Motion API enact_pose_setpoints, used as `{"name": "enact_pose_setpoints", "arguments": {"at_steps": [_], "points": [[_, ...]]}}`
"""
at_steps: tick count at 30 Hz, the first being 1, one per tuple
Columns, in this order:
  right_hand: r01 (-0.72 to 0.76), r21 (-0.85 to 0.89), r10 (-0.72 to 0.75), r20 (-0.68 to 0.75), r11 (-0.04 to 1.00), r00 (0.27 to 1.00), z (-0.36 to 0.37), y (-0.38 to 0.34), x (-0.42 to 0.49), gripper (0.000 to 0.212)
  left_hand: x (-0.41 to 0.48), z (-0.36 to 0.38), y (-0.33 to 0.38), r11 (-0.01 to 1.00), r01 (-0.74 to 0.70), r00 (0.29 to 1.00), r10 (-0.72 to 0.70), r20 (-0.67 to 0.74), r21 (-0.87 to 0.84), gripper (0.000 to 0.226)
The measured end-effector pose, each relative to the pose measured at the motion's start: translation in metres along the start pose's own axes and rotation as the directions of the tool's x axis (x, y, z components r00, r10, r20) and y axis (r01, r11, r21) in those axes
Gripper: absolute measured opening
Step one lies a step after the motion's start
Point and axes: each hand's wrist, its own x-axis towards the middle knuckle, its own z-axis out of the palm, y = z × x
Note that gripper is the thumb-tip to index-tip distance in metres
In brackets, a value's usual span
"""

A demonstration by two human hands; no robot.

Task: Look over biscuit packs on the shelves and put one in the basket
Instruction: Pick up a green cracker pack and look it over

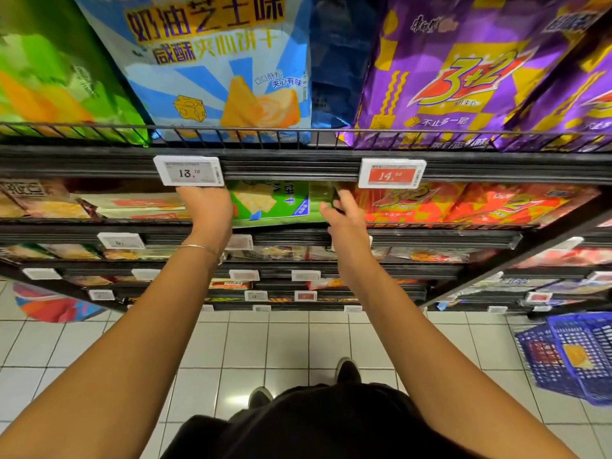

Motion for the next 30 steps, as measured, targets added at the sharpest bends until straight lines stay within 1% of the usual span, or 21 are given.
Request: {"name": "enact_pose_setpoints", "arguments": {"at_steps": [2,3,4,6,7,8,10,12,14,15,17,18,20,22,23,25,27,30], "points": [[0.027,0.005,-0.027,-0.079,1.0,0.997,0.0,-0.003,0.002,0.043,0.003,-0.003,0.003,0.997,0.0,1.0,0.002,-0.028,0.072,0.029],[0.031,-0.004,-0.031,-0.121,1.0,0.992,0.0,-0.003,0.002,0.038,0.003,-0.007,0.003,0.996,0.015,1.0,-0.014,-0.008,0.091,0.028],[0.025,-0.009,-0.026,-0.15,1.0,0.988,0.0,-0.003,0.003,0.036,0.004,-0.011,-0.001,0.997,0.055,0.998,-0.057,0.018,0.063,0.033],[-0.033,-0.001,0.032,-0.167,0.999,0.985,-0.003,0.002,0.004,0.038,0.005,-0.019,-0.011,0.995,0.102,0.995,-0.102,-0.012,-0.014,0.041],[-0.072,-0.015,0.068,-0.163,0.997,0.984,-0.003,0.004,0.003,0.04,0.005,-0.022,-0.017,0.994,0.096,0.995,-0.098,-0.026,-0.046,0.038],[-0.097,-0.034,0.091,-0.161,0.995,0.983,-0.004,0.006,0.001,0.041,0.005,-0.026,-0.021,0.995,0.079,0.996,-0.081,-0.026,-0.053,0.028],[-0.124,-0.064,0.113,-0.15,0.99,0.982,-0.004,0.013,-0.001,0.047,0.005,-0.035,-0.031,0.988,0.092,0.996,-0.093,-0.002,-0.122,0.002],[-0.132,-0.038,0.127,-0.114,0.991,0.985,-0.003,0.015,-0.005,0.047,0.001,-0.048,-0.043,0.973,0.128,0.992,-0.123,0.035,-0.192,0.027],[-0.176,0.044,0.177,-0.029,0.983,0.984,-0.003,0.015,-0.009,0.039,-0.008,-0.066,-0.052,0.968,0.156,0.987,-0.142,0.08,-0.196,0.042],[-0.207,0.053,0.206,0.013,0.977,0.978,-0.003,0.017,-0.01,0.036,-0.012,-0.075,-0.057,0.967,0.166,0.982,-0.145,0.122,-0.194,0.044],[-0.228,-0.023,0.229,0.068,0.973,0.971,-0.006,0.024,-0.014,0.033,-0.016,-0.092,-0.068,0.951,0.214,0.964,-0.17,0.204,-0.221,0.043],[-0.201,-0.068,0.207,0.088,0.977,0.974,-0.006,0.029,-0.017,0.033,-0.017,-0.099,-0.072,0.947,0.227,0.958,-0.174,0.229,-0.229,0.042],[-0.102,-0.118,0.116,0.128,0.988,0.985,-0.005,0.039,-0.025,0.032,-0.019,-0.111,-0.079,0.946,0.234,0.95,-0.174,0.259,-0.224,0.042],[-0.015,-0.133,0.036,0.155,0.991,0.987,0.001,0.042,-0.036,0.024,-0.024,-0.12,-0.082,0.955,0.223,0.947,-0.165,0.275,-0.196,0.042],[0.003,-0.132,0.018,0.154,0.991,0.988,0.005,0.044,-0.04,0.024,-0.026,-0.124,-0.081,0.96,0.218,0.943,-0.161,0.291,-0.177,0.041],[0.016,-0.133,0.0,0.114,0.991,0.993,0.01,0.044,-0.048,0.035,-0.03,-0.132,-0.08,0.96,0.222,0.935,-0.16,0.317,-0.17,0.043],[0.011,-0.153,-0.002,0.06,0.988,0.998,0.011,0.042,-0.056,0.046,-0.03,-0.139,-0.081,0.943,0.265,0.921,-0.184,0.344,-0.204,0.043],[0.048,-0.215,-0.046,0.011,0.975,0.999,0.007,0.047,-0.068,0.046,-0.033,-0.148,-0.088,0.905,0.375,0.876,-0.275,0.396,-0.2,0.045]]}}
